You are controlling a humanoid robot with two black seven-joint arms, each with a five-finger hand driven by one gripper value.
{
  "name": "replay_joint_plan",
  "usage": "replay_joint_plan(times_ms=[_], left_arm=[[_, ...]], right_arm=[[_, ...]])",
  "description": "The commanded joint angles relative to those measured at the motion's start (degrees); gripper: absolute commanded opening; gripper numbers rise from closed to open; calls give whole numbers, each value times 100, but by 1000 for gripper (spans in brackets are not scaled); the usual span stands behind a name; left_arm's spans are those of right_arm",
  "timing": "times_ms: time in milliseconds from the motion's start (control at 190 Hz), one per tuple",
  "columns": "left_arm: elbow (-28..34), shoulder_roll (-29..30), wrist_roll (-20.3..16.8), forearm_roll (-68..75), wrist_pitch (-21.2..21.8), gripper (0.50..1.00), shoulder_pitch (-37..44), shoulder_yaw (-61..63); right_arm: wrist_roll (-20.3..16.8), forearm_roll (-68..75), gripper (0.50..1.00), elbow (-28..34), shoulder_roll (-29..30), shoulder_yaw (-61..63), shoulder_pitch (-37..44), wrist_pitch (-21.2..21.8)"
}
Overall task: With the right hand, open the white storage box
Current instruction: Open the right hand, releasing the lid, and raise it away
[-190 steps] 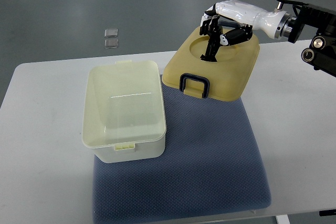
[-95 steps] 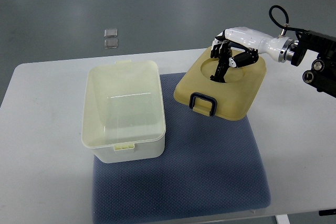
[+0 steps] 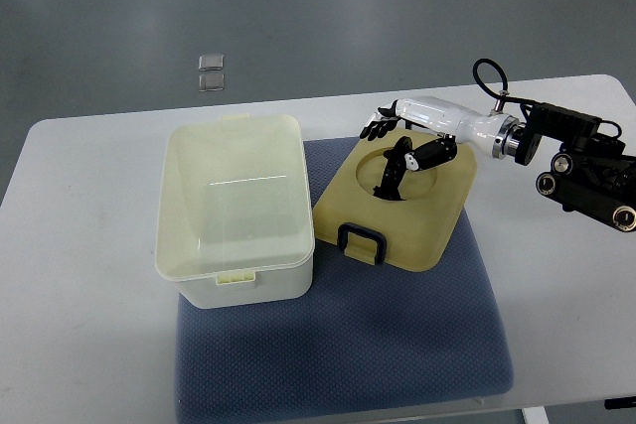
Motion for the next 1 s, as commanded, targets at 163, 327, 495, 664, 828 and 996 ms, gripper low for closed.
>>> replay_joint_plan(times_ms=[163,327,495,664,828,996], left_arm=[[0,0,2,0,0,1000,0,0],[-8,0,2,0,0,1000,0,0],[-8,0,2,0,0,1000,9,0],[0,0,2,0,0,1000,9,0],[-8,0,2,0,9,1000,9,18],[-8,0,2,0,0,1000,9,18]], right_arm=[[-8,12,924,5,51,-12,-70,109],[-8,21,924,13,-203,49,106,671],[9,126,924,5,-687,111,458,1418],[71,522,924,5,-1039,427,686,2280],[71,645,924,13,-1039,515,677,2420],[71,680,924,13,-995,533,686,2359]])
